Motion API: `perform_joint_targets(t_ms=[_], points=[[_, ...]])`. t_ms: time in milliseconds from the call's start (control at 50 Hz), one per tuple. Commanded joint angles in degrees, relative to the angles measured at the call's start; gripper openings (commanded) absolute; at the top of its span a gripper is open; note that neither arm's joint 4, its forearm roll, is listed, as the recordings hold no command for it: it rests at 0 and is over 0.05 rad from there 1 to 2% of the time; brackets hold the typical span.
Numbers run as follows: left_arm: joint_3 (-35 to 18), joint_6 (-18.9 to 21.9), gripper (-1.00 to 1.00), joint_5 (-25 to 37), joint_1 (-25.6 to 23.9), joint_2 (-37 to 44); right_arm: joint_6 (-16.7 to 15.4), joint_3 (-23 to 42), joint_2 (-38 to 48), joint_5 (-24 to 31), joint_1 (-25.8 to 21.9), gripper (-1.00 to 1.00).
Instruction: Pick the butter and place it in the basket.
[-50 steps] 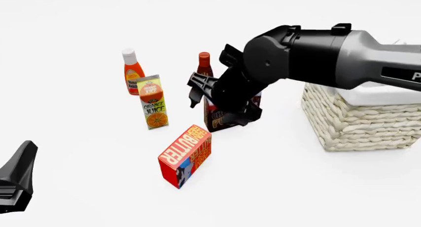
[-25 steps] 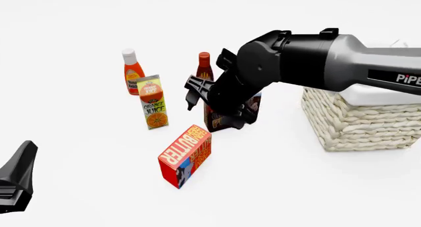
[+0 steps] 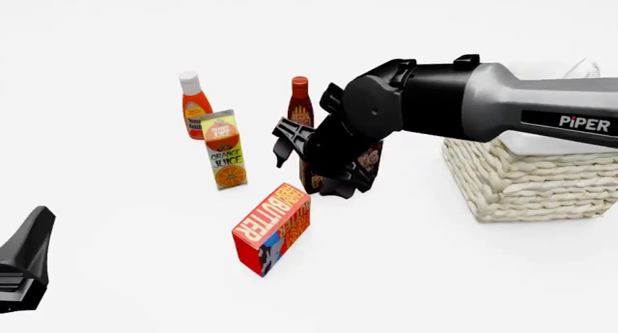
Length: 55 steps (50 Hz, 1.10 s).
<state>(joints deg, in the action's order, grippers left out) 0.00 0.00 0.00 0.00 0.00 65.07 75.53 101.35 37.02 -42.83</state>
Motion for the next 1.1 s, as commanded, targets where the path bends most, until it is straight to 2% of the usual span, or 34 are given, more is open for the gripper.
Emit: perform_joint_targets(t_ms=[20, 1100], points=[[0.00, 0.00, 1.00, 0.00, 0.00, 0.00, 1.63, -0.30, 0.76, -0.76, -0.18, 1.00], [0.00, 0.00, 1.00, 0.00, 0.00, 0.00, 1.95, 3.24, 5.89, -0.72, -2.59, 1.00]])
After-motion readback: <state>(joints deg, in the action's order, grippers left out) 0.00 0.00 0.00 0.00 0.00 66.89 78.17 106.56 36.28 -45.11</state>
